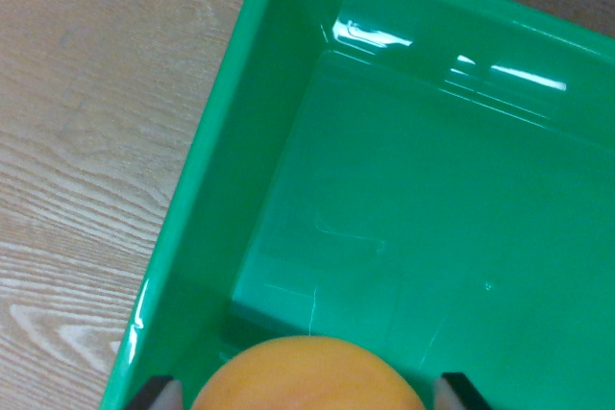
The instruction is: Pick fruit
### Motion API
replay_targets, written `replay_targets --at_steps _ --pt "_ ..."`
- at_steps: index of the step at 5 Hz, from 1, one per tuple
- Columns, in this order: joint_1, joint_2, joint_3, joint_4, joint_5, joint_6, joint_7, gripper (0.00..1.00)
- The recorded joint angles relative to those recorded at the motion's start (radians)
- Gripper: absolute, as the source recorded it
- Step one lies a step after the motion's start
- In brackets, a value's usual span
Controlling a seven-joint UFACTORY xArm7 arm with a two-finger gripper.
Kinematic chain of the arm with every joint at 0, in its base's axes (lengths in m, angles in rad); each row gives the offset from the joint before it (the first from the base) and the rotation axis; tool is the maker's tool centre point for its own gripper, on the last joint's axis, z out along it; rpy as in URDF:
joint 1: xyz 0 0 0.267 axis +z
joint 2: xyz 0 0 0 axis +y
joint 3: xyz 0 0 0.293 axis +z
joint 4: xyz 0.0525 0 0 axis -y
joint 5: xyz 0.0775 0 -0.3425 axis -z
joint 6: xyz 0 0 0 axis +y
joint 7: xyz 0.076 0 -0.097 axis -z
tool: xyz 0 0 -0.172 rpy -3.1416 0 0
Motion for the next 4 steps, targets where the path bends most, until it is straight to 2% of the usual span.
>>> replay_targets --at_steps 1,2,3,4 --pt "0.0 0.0 0.0 0.0 0.0 0.0 0.0 1.0" --pt "-0.0005 -0.012 0.0 0.023 0.0009 0.035 0.0 1.0" --pt "-0.0005 -0.012 0.0 0.023 0.0009 0.035 0.0 1.0" --pt "-0.001 -0.023 -0.001 0.043 0.0017 0.066 0.0 1.0"
